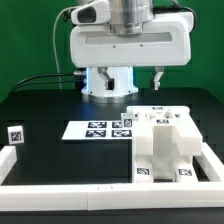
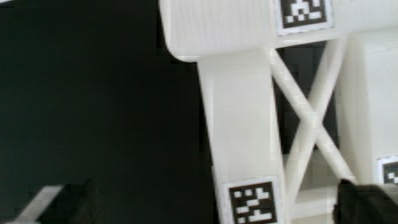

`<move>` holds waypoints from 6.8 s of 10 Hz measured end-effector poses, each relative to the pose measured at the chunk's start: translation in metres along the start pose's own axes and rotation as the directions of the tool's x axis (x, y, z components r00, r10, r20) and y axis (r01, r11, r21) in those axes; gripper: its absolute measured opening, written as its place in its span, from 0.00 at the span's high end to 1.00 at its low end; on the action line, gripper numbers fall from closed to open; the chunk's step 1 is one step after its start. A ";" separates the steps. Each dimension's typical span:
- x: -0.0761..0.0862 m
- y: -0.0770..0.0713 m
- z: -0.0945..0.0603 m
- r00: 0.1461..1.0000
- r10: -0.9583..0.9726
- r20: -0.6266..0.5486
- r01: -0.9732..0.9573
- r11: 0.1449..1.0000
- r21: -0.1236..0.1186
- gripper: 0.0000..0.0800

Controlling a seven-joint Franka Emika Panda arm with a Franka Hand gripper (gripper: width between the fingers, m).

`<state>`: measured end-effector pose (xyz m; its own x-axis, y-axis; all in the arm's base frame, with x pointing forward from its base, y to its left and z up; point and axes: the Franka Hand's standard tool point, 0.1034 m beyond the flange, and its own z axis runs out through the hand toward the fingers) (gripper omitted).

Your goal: Assemble chair

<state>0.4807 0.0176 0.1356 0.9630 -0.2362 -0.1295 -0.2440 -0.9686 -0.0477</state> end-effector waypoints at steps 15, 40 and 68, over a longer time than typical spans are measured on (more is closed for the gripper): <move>-0.122 0.031 0.075 0.988 0.097 0.119 -0.097 0.995 -0.007 0.19; -0.106 0.065 0.067 0.994 0.046 0.101 -0.050 0.998 0.034 0.65; -0.010 0.147 0.109 0.994 -0.074 0.077 0.079 0.995 -0.066 0.26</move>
Offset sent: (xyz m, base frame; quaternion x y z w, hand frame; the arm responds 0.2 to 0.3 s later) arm -0.0802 0.0032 -0.0108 -0.0540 0.0353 0.0274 0.9975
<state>0.4225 -0.1141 0.0217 0.9668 -0.1569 -0.2015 -0.1587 -0.9873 0.0074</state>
